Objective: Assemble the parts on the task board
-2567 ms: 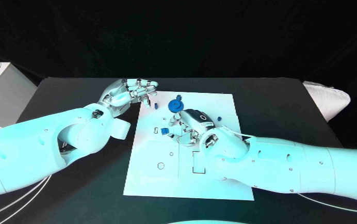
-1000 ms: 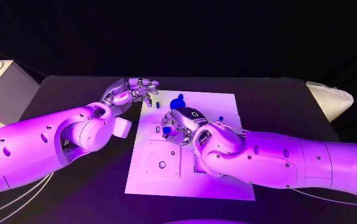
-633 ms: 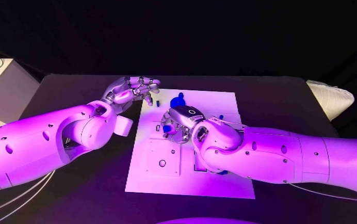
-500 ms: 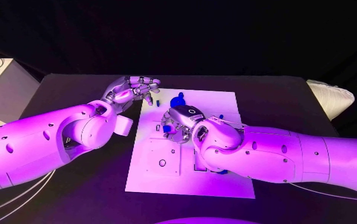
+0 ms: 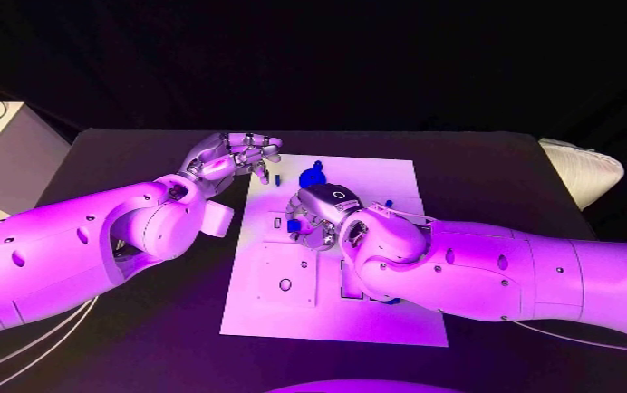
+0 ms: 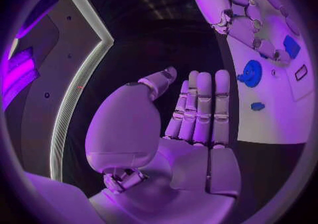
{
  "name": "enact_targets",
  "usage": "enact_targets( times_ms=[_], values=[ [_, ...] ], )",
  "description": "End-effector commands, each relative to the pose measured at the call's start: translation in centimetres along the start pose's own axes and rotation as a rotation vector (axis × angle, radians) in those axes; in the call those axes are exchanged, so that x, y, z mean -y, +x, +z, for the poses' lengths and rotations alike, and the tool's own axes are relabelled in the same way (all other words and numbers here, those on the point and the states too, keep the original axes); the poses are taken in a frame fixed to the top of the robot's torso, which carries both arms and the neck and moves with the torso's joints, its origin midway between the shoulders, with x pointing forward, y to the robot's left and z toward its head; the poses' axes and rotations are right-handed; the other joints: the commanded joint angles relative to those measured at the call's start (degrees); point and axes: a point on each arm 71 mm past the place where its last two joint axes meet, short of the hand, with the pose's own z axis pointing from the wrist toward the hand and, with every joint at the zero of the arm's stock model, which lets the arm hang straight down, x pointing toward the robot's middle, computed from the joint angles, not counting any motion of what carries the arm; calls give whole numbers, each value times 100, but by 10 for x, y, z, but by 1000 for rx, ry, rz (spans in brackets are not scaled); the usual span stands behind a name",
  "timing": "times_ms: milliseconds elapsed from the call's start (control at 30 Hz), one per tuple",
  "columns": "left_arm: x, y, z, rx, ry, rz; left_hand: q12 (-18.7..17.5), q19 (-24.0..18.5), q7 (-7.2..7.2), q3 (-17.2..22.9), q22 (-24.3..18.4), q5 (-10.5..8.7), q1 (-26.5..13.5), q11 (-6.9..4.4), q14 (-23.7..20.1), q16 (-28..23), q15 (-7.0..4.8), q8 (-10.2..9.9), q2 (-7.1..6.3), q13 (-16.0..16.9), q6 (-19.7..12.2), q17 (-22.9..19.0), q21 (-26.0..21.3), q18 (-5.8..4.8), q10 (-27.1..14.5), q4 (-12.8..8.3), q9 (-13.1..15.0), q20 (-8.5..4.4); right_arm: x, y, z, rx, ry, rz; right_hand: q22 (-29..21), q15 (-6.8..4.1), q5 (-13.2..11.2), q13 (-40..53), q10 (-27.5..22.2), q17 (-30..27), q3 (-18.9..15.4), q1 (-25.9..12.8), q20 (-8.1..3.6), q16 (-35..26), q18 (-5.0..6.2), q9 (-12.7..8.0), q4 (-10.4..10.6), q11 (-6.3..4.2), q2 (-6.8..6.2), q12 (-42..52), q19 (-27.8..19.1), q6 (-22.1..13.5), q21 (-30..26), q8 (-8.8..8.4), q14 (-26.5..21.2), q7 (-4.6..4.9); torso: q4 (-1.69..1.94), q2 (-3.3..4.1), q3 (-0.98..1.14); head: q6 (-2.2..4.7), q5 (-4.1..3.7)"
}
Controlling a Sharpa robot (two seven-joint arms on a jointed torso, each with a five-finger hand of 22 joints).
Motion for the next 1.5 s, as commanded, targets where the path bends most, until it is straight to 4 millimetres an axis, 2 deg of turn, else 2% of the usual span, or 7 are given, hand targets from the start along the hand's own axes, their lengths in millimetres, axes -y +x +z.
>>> enact_targets(
  times_ms=[33,733,1033,1167,1300,1500],
  values=[
    [0,3,0,-21,5,-5,27,-15,-15,-3,6,2,-24,3,23,19,26,24,29,4,-38,7,29,85,-34,-15,7,-43,0,0,0,3,-4,-16,1290,54,-2,1261,369,1430,19,32,61,0,-99,-3,-21,38,21,28,466,-17,41,-22,581,-1,-6,1,-3,-3,-2],
    [0,3,0,-21,2,-5,39,-19,-11,4,7,2,-26,8,17,26,31,31,33,11,-43,12,36,85,-65,-12,9,-40,3,6,7,-57,27,-40,1298,43,12,1286,394,1435,74,-13,59,2,-101,4,13,17,90,57,470,115,49,40,582,-28,2,-2,-7,-21,-29],
    [0,2,0,-19,0,-4,39,-19,-11,4,7,2,-26,8,17,26,31,31,33,11,-43,12,36,85,-65,-12,9,-40,3,8,7,-80,29,-50,1300,-4,39,1309,418,1430,165,-23,25,0,-100,25,6,-39,147,83,470,301,47,139,581,-96,-4,4,-4,-38,-28],
    [0,2,0,-19,-1,-5,39,-19,-11,4,7,2,-26,8,17,26,31,31,33,11,-43,12,36,85,-65,-12,9,-40,2,7,6,-76,24,-49,1298,-56,133,1324,435,1424,294,7,-21,-2,-99,51,-43,-98,220,99,469,452,43,236,579,-162,-2,-3,-4,-47,-31],
    [0,2,0,-19,-1,-4,39,-19,-11,4,7,2,-26,8,17,26,31,31,33,11,-43,12,36,85,-65,-12,9,-40,0,6,6,-60,16,-47,1311,-100,52,1347,458,1439,493,41,-64,2,-103,76,-108,-146,340,124,477,538,56,317,583,-211,3,-2,-6,-54,-37],
    [0,2,0,-19,-1,-4,59,-23,-9,15,7,2,-23,11,10,33,34,41,42,22,-46,16,43,85,-86,-13,12,-37,-1,4,5,-31,7,-43,1321,-126,59,1373,484,1447,621,3,-91,5,-106,110,-156,-176,418,153,483,595,67,399,585,-245,2,-3,-6,-56,-38]
  ],
)
